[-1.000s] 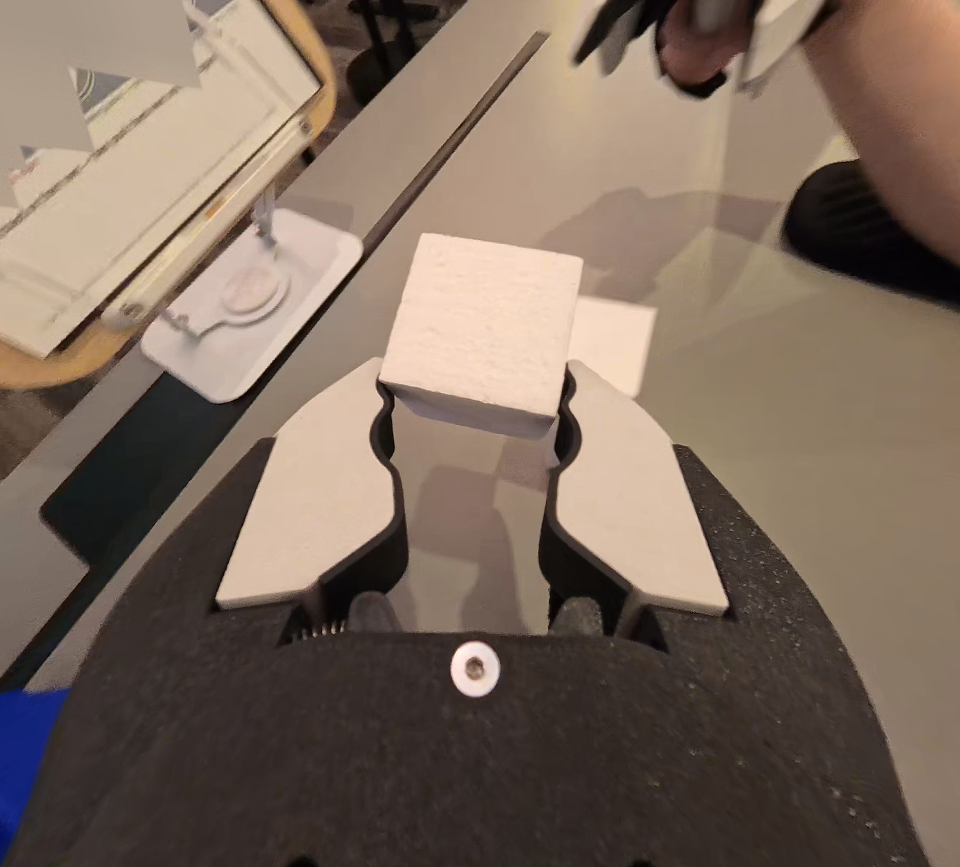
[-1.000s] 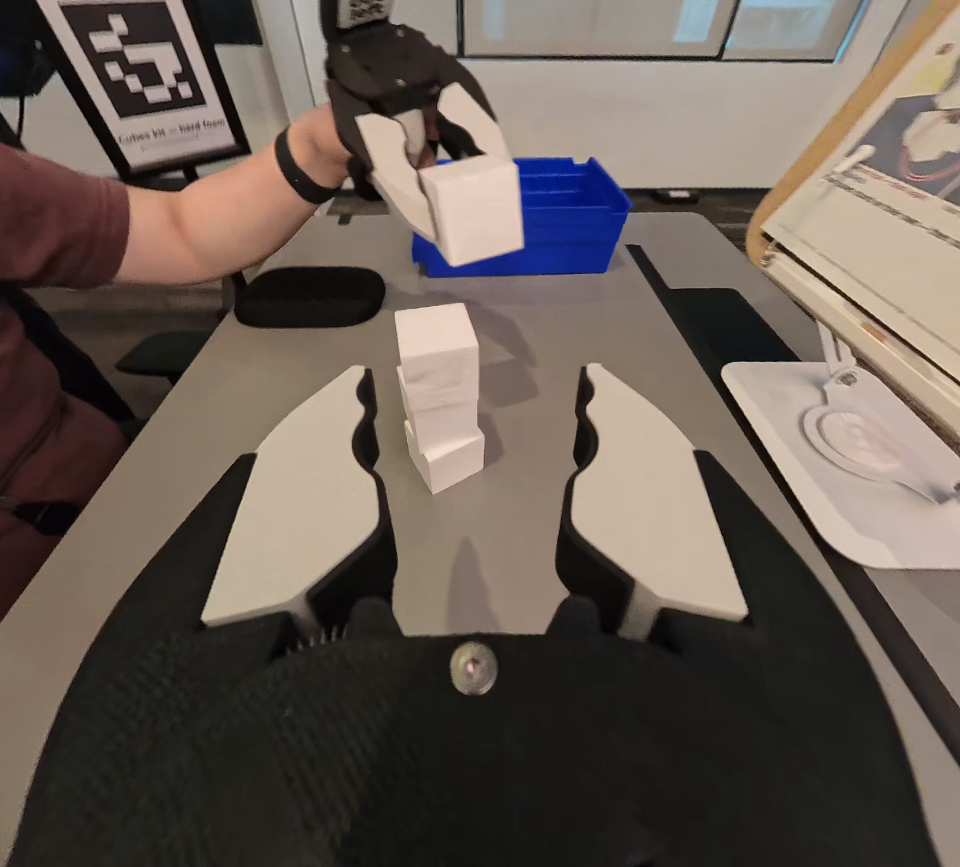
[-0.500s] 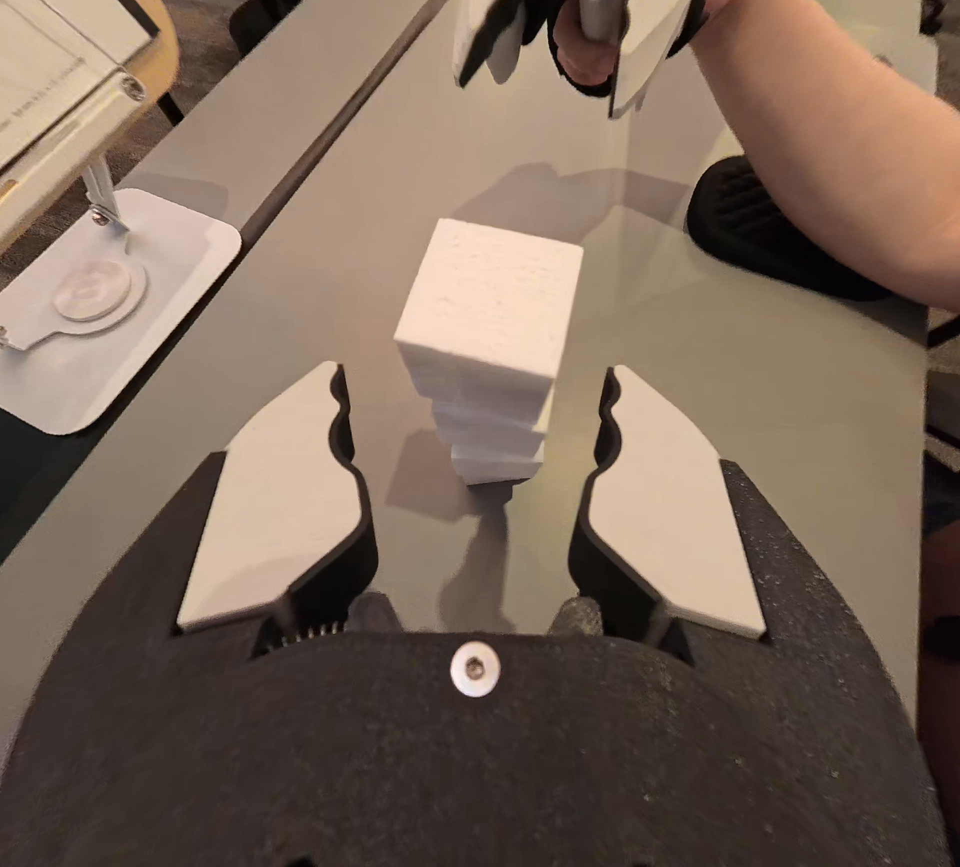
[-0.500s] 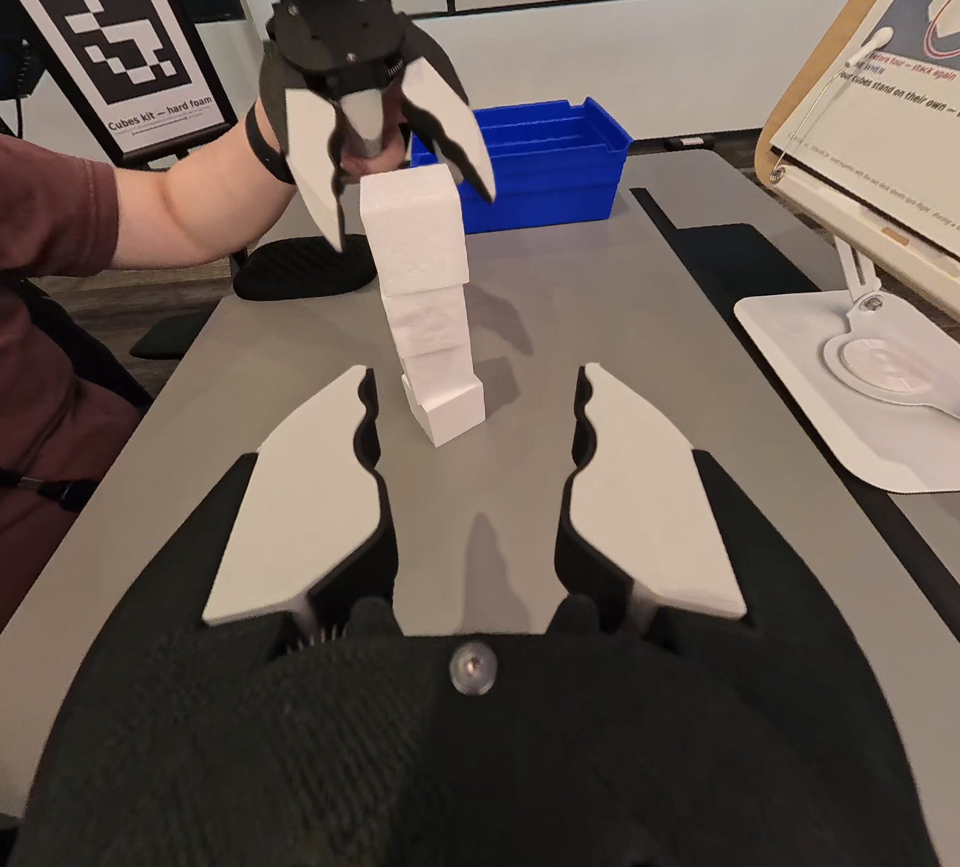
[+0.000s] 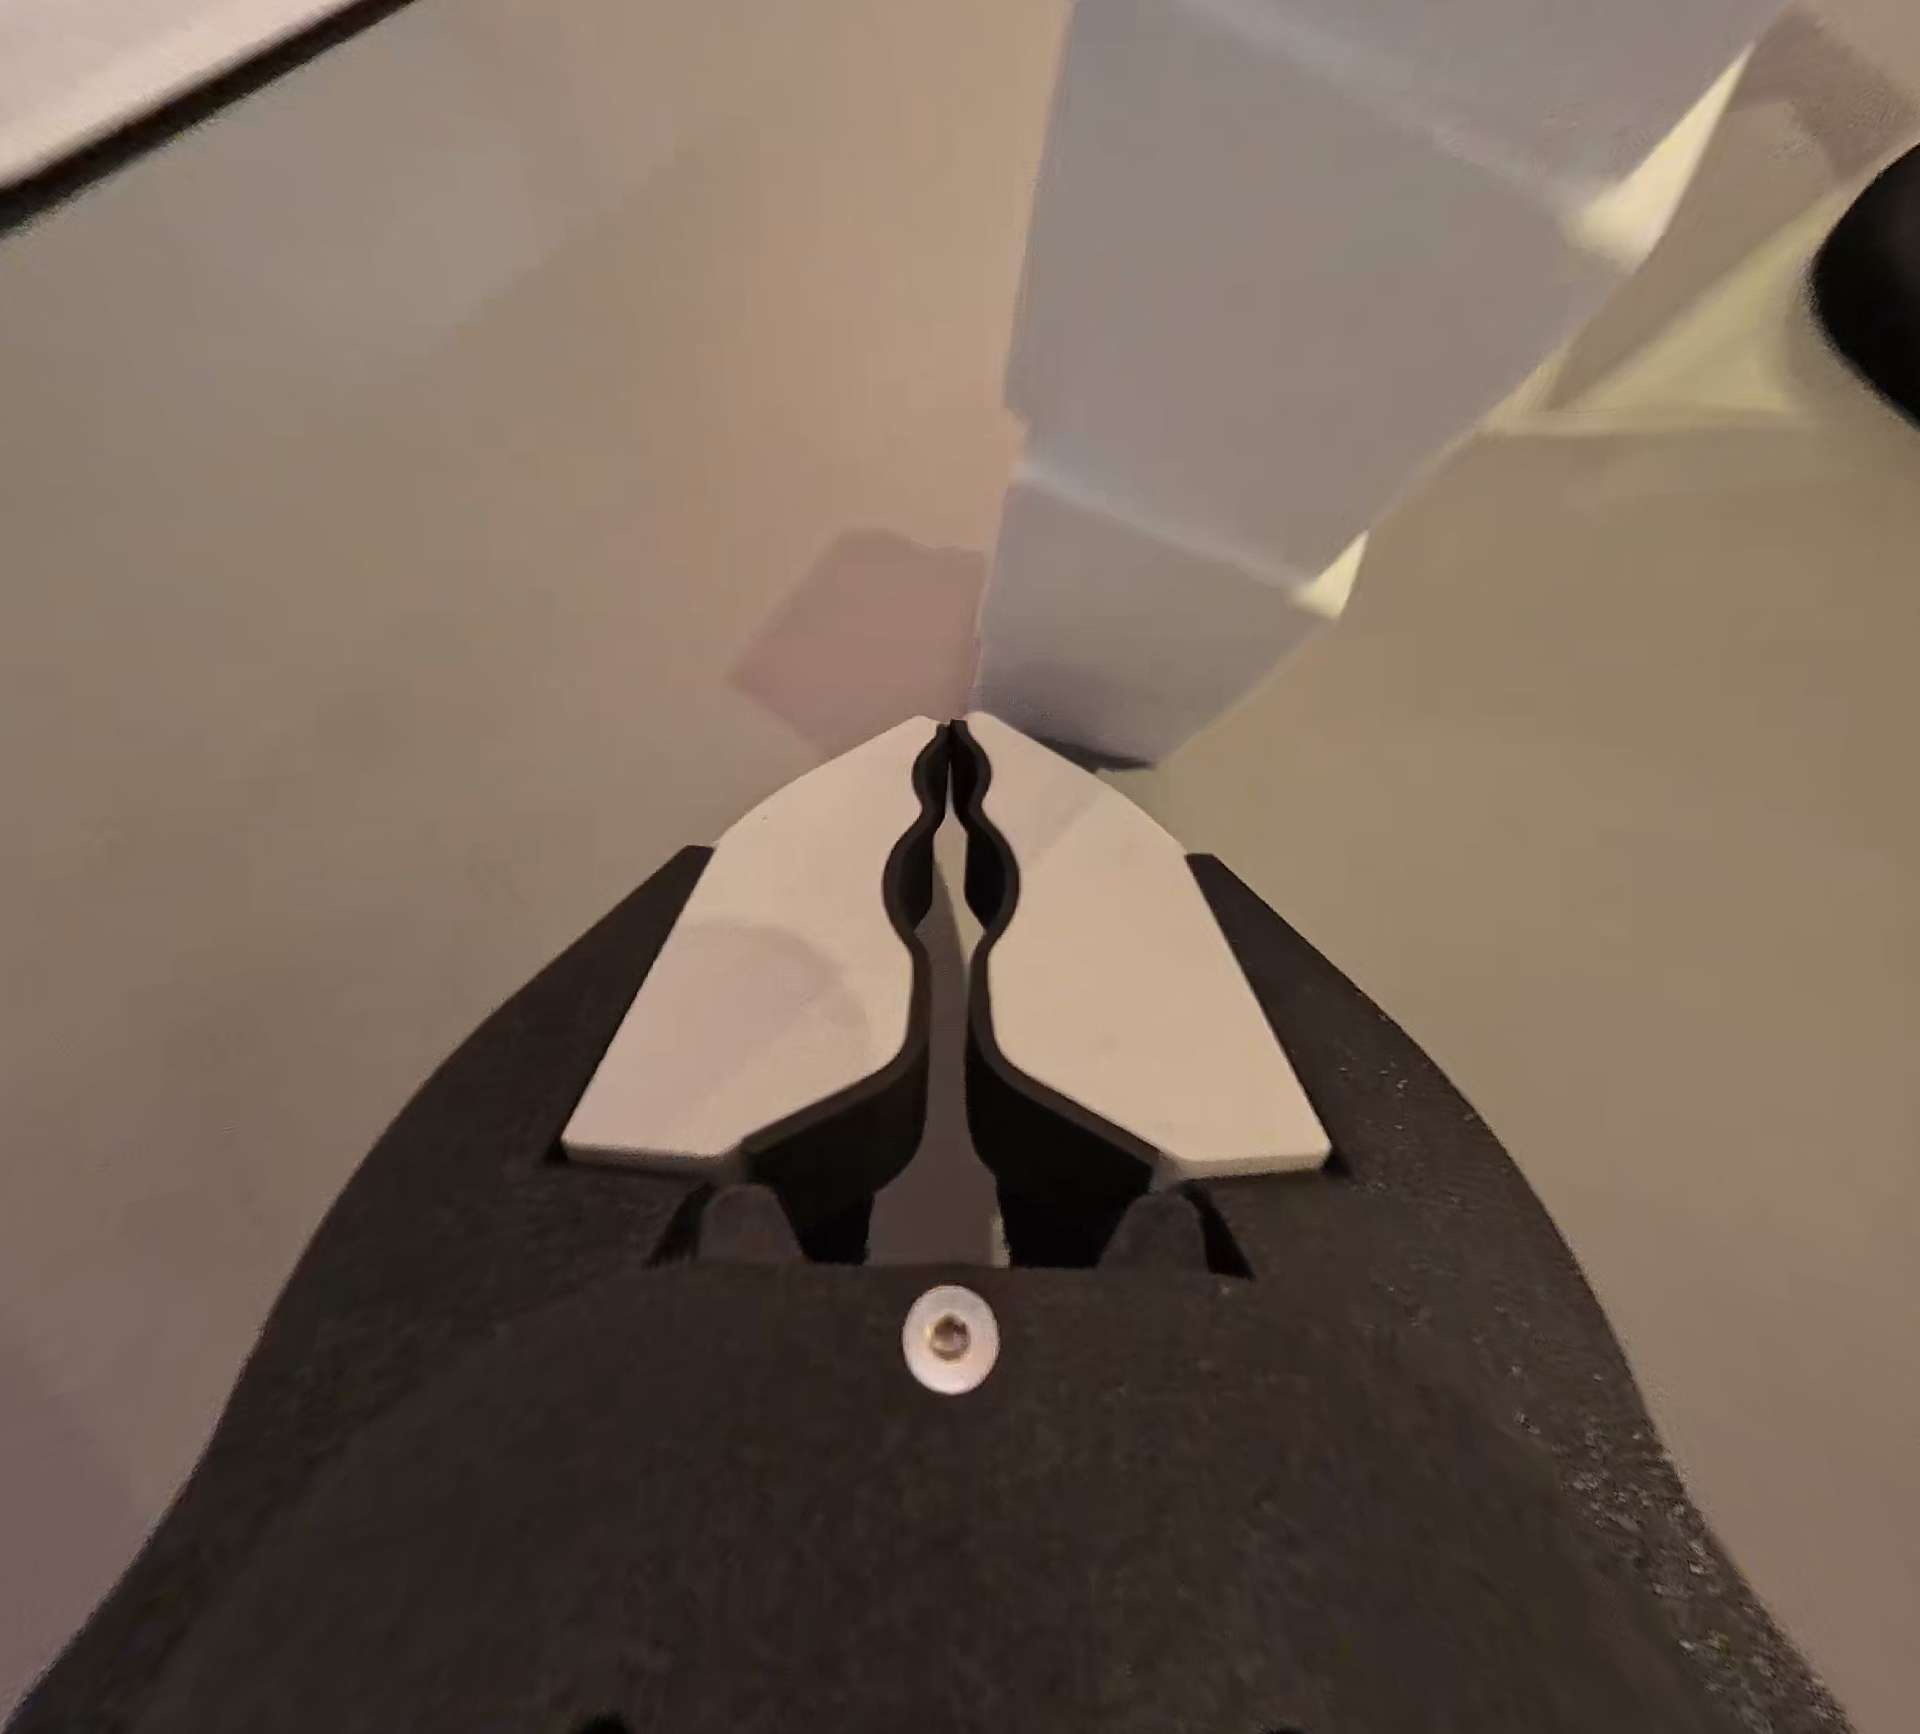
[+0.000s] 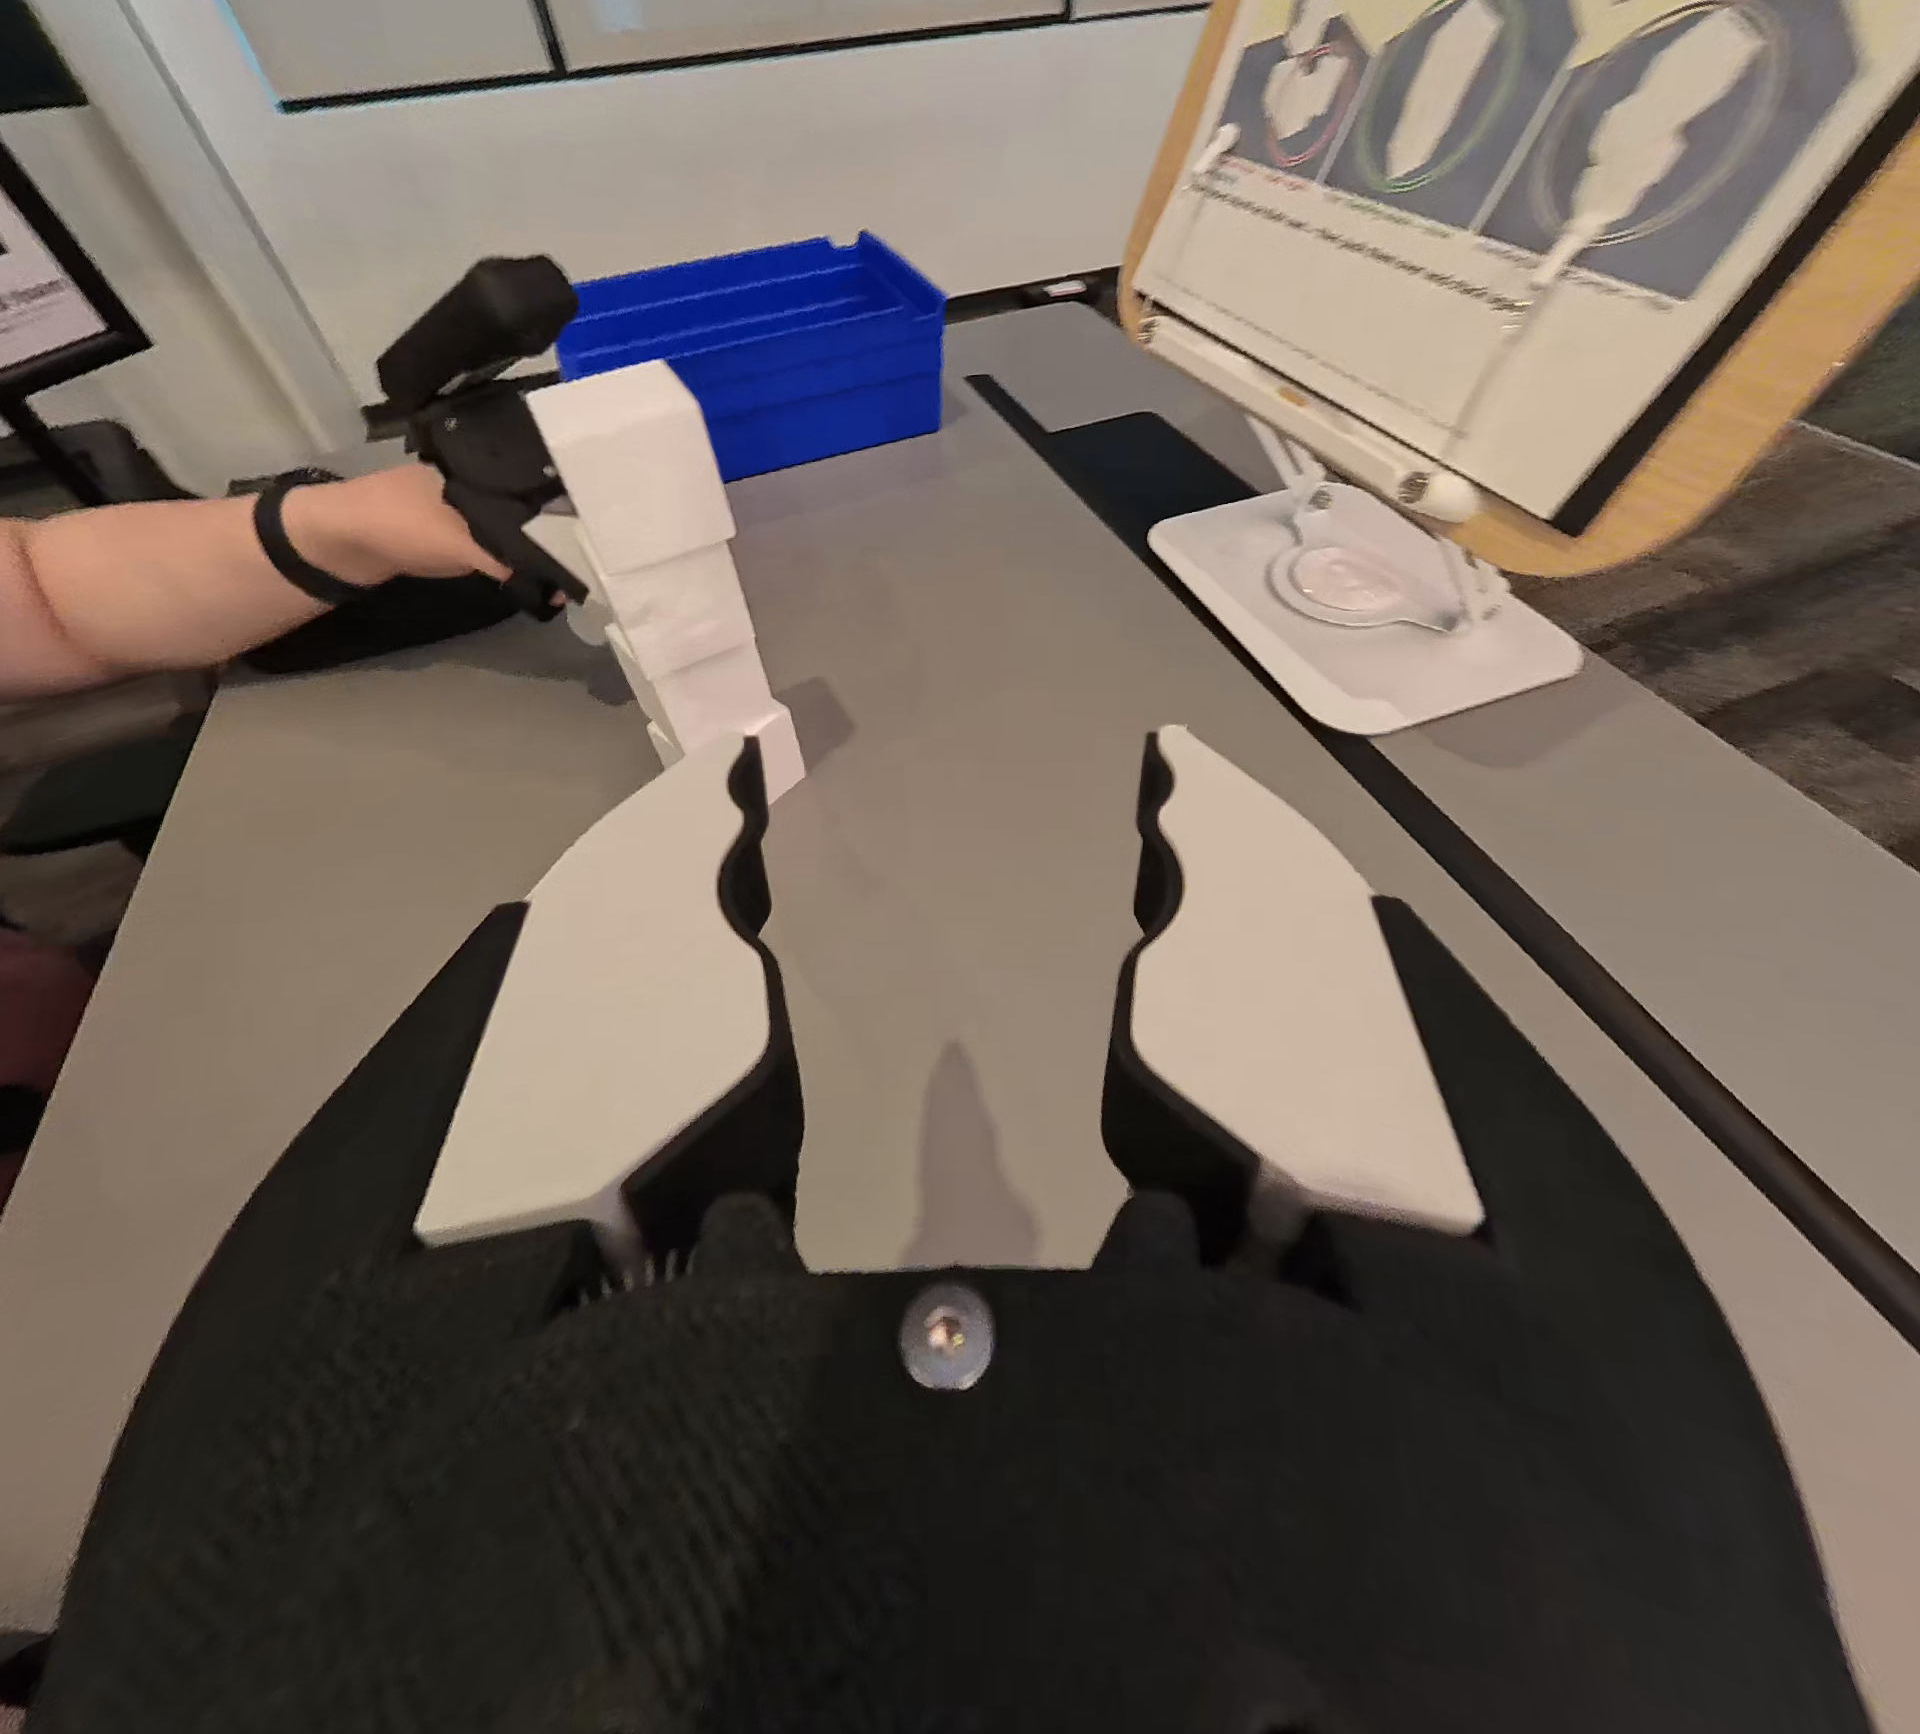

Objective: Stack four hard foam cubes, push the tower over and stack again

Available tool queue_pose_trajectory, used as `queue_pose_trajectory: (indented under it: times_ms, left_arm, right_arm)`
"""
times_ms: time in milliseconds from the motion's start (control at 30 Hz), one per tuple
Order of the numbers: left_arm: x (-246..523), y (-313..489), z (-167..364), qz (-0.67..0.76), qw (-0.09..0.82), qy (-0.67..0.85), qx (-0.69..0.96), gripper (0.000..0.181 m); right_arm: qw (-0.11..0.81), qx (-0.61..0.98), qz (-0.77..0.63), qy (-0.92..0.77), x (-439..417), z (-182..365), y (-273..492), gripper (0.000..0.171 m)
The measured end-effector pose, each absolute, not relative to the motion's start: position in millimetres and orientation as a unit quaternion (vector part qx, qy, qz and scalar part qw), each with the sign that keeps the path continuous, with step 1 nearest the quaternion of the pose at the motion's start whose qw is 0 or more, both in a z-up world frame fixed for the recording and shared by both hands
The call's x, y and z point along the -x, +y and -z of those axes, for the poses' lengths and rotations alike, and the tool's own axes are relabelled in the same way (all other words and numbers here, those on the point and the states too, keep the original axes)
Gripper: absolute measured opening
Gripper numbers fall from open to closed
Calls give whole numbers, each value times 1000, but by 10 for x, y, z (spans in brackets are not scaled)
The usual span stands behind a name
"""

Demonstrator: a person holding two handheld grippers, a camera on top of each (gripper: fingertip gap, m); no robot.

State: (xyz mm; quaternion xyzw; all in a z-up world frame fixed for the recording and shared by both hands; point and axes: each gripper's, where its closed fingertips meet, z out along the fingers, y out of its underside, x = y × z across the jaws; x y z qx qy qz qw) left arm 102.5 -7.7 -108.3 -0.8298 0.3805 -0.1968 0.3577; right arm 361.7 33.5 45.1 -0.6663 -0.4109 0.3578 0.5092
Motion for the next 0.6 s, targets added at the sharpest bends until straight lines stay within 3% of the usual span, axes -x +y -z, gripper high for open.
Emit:
queue_pose_trajectory:
  times_ms: [167, 500, 600]
  left_arm:
    - [-1389, 101, 678, 82, 398, 435, 804, 0]
    - [-2088, 89, 367, 69, 419, 493, 759, 0]
    - [-2082, 96, 457, 121, 428, 483, 754, 37]
  right_arm:
    - [519, 671, -362, -387, -3857, -536, 220, 68]
    - [512, 706, -328, -362, -4204, -339, 237, 68]
    - [509, 728, -315, -335, -4428, -205, 278, 69]
